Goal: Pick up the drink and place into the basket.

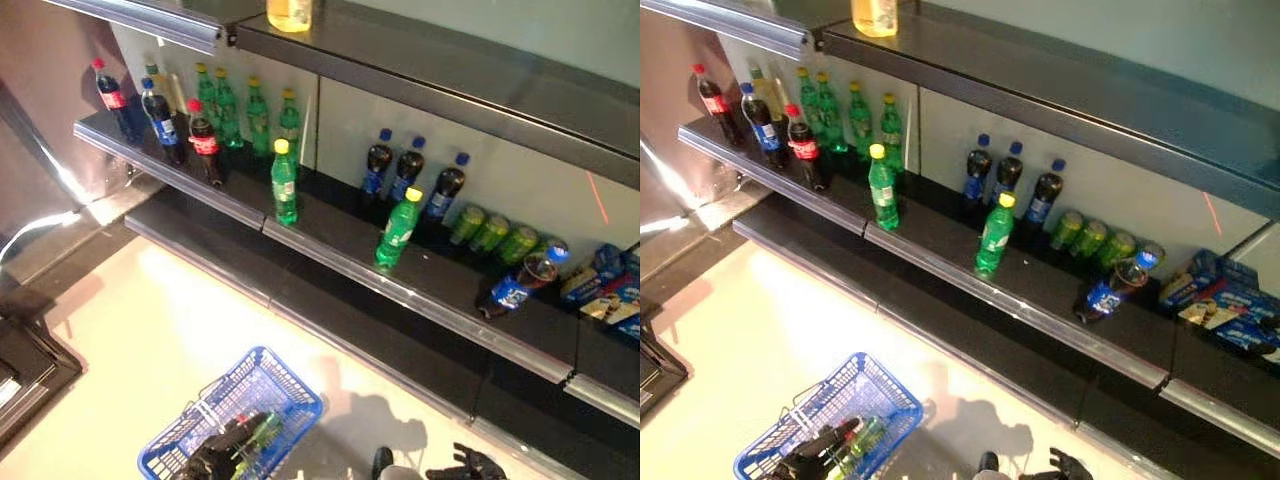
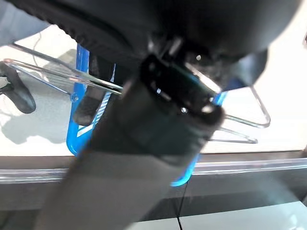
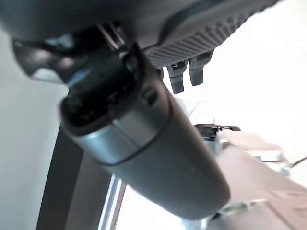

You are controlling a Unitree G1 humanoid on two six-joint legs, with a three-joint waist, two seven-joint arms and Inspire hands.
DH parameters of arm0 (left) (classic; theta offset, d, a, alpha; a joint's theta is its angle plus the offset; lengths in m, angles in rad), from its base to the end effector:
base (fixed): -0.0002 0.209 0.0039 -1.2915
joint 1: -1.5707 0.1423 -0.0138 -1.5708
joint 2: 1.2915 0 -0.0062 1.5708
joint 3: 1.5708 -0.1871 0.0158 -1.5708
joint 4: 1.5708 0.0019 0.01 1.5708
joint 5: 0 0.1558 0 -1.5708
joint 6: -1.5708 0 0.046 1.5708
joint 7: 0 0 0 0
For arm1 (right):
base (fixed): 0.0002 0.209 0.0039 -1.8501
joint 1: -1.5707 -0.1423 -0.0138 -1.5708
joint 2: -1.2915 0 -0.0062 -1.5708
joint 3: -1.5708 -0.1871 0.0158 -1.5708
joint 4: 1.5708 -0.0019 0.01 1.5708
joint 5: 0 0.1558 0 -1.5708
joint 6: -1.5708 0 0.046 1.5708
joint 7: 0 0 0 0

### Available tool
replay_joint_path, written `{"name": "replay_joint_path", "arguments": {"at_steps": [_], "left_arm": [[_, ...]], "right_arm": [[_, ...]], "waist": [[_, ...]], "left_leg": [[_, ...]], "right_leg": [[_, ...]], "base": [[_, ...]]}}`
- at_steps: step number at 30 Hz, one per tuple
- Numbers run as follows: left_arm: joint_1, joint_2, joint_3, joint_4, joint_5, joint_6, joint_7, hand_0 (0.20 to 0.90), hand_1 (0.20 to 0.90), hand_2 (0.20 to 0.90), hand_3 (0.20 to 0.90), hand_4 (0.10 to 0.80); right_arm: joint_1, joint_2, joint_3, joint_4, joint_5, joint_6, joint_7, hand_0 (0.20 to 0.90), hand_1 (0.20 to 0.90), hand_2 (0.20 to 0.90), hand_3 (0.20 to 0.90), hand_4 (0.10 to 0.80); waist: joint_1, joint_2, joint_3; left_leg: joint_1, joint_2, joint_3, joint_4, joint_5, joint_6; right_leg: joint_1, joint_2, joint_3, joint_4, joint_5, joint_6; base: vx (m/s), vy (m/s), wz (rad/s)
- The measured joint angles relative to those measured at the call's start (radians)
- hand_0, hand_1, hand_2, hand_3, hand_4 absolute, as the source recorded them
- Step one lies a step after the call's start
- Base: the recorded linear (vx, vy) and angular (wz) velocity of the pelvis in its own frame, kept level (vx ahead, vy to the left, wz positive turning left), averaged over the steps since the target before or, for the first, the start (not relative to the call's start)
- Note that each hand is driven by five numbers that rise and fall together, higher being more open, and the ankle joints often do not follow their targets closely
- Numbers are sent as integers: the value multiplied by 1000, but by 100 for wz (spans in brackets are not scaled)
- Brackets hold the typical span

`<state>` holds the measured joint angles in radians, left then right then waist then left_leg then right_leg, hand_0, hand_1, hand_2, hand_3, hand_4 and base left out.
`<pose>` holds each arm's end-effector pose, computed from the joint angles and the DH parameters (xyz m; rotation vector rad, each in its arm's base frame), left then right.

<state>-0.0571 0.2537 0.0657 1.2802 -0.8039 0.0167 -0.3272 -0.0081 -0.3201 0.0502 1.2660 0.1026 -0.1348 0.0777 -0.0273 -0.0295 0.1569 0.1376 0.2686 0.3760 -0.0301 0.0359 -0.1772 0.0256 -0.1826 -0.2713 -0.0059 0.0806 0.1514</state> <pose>0.0898 0.2470 -0.1292 -0.6828 0.9441 0.3800 0.0797 -0.2649 -0.1239 -0.1877 1.1148 -0.1350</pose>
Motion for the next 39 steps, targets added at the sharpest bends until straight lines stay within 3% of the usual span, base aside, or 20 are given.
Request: {"name": "replay_joint_path", "arguments": {"at_steps": [3,6,13,17,26,31,34,39], "left_arm": [[8,-22,-3,-17,6,3,-8,300,300,300,200,100],[23,-40,-13,-18,6,4,-14,300,300,300,200,100],[56,-47,-11,-18,11,10,-14,300,300,300,200,100],[66,-46,26,-13,11,10,-14,300,300,300,200,100],[75,-38,30,-6,10,10,-14,300,300,300,200,100],[59,-26,23,-9,-6,-3,-16,300,300,300,200,100],[29,-12,5,-44,-38,-5,-16,300,300,300,200,100],[-94,0,-20,-45,-65,-8,-16,300,300,300,200,100]], "right_arm": [[0,-14,-4,-9,20,0,0,900,900,900,900,800],[19,-19,-9,-2,18,1,1,900,900,900,900,800],[74,-17,-29,21,17,0,1,900,900,900,900,800],[83,-17,-31,21,14,-1,1,900,900,900,900,800],[86,-17,-31,19,-5,-1,7,900,900,900,900,800],[78,-17,-23,20,-12,3,7,900,900,900,900,800],[50,-18,-13,21,-4,3,5,900,900,900,900,800],[-69,-19,-7,20,44,2,1,900,900,900,900,800]], "waist": [[-5,39,-3],[-5,54,-16],[-8,44,-63],[-8,40,-74],[-7,30,-97],[-3,14,-103],[-2,14,-68],[-2,25,84]], "left_leg": [[0,12,-4,5,-1,0],[22,-1,-6,-18,-1,-1],[38,-50,-26,-54,10,-4],[49,-52,-27,-55,9,-2],[49,-51,-25,-55,7,-2],[-30,-46,-29,-55,20,-2],[-108,-43,-39,-54,45,-2],[-200,-44,-60,-25,67,7]], "right_leg": [[12,7,-16,-3,-7,-8],[41,0,-27,-22,0,0],[79,-38,-53,-70,24,27],[95,-38,-54,-78,26,30],[95,-37,-54,-79,26,28],[19,-32,-55,-79,38,20],[-55,-27,-53,-79,57,11],[-127,-29,-52,-78,89,-3]], "base": [[28,-38,10],[18,14,14],[9,37,10],[12,9,0],[74,19,-1],[-94,-33,2],[-280,-31,4],[-152,-17,6]]}}
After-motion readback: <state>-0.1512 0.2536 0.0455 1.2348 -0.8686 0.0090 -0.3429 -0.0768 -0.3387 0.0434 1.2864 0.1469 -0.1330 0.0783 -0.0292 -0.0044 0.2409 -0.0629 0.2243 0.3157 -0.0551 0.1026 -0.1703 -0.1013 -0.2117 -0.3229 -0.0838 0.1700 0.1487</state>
